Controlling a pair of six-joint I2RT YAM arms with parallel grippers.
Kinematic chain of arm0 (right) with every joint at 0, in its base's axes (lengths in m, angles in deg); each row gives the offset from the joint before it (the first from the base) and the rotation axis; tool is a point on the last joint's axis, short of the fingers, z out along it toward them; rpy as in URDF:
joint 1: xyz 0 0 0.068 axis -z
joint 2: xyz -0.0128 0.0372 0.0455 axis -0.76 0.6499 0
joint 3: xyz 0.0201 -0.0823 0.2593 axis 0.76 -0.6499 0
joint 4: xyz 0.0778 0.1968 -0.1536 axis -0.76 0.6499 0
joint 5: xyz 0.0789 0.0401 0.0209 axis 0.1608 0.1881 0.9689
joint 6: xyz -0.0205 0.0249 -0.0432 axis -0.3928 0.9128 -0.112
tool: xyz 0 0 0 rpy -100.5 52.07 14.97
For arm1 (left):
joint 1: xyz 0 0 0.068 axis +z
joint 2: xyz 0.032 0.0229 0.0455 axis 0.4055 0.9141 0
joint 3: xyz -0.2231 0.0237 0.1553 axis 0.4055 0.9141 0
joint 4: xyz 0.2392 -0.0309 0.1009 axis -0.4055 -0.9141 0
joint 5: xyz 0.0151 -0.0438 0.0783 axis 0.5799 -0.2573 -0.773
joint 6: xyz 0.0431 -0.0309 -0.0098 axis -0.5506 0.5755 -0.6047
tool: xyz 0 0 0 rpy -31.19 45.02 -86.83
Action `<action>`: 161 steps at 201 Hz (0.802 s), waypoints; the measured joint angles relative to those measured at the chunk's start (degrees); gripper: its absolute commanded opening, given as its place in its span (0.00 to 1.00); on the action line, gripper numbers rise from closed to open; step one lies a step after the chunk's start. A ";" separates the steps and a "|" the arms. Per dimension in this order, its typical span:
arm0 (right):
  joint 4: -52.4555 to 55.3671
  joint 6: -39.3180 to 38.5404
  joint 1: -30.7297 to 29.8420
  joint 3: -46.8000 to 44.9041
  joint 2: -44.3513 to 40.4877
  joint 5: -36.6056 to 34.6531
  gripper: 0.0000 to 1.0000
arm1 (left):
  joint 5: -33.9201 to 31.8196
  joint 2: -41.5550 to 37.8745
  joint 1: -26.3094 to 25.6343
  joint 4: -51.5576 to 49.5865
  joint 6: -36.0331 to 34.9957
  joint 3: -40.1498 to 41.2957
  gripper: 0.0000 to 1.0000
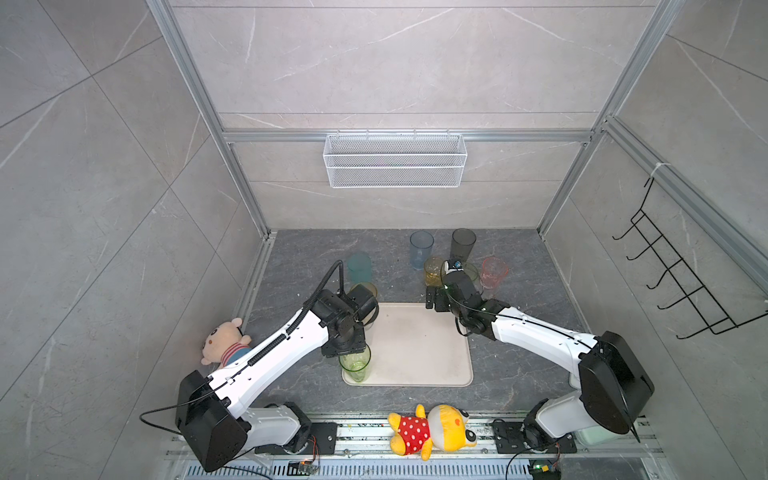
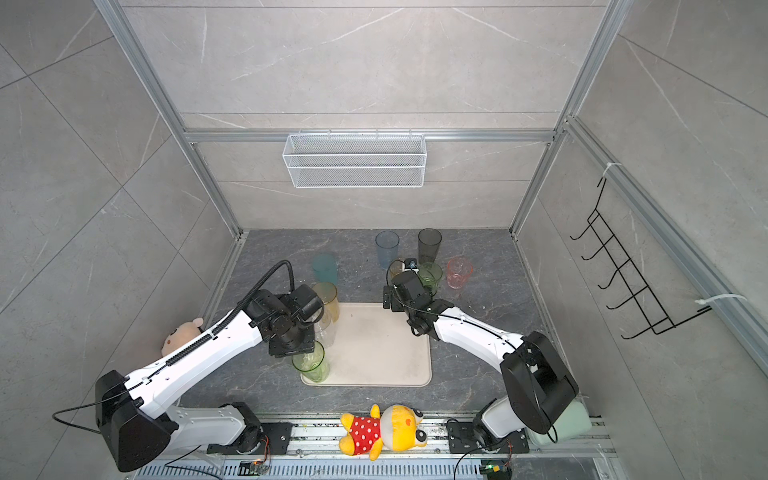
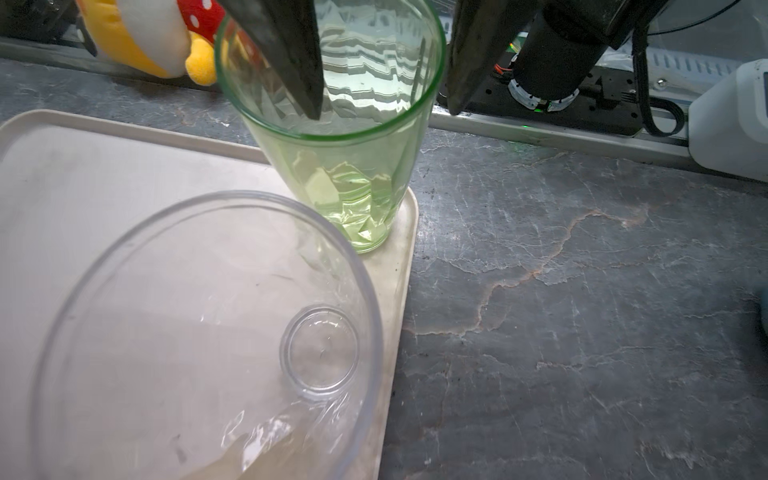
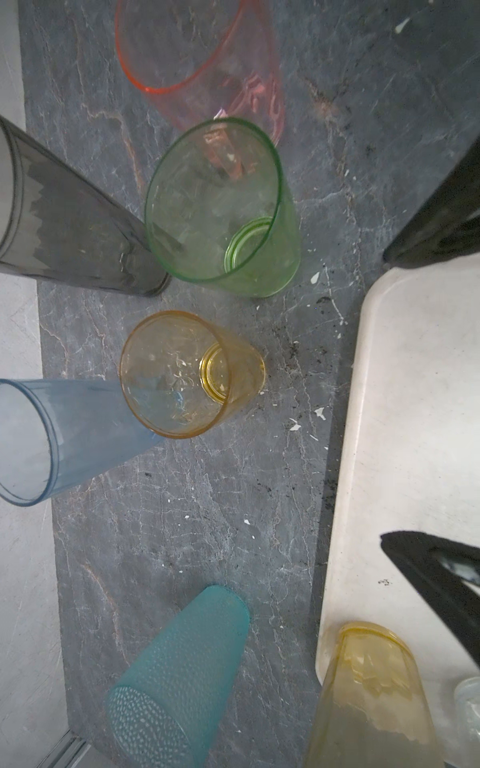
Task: Place the glasses into the tray
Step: Place the glass on the tray, then pick up the glass from the top-center of the table.
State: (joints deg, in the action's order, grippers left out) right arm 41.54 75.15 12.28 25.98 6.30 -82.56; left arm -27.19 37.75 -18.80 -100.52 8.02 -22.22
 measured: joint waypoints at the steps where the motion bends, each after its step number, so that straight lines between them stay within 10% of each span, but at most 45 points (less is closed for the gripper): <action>1: 0.02 0.00 -0.02 0.00 -0.07 0.00 1.00 | -0.09 0.00 0.00 0.00 -0.15 -0.17 0.55; 161: 18.67 -1.81 0.31 26.73 1.27 0.83 1.00 | -12.35 -10.71 7.48 11.43 -12.83 -2.27 0.72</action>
State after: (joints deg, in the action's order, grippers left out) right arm 60.20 73.34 12.58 52.71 7.57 -81.73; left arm -39.54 27.04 -11.32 -89.08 -4.81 -24.50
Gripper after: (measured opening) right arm 0.995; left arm 0.699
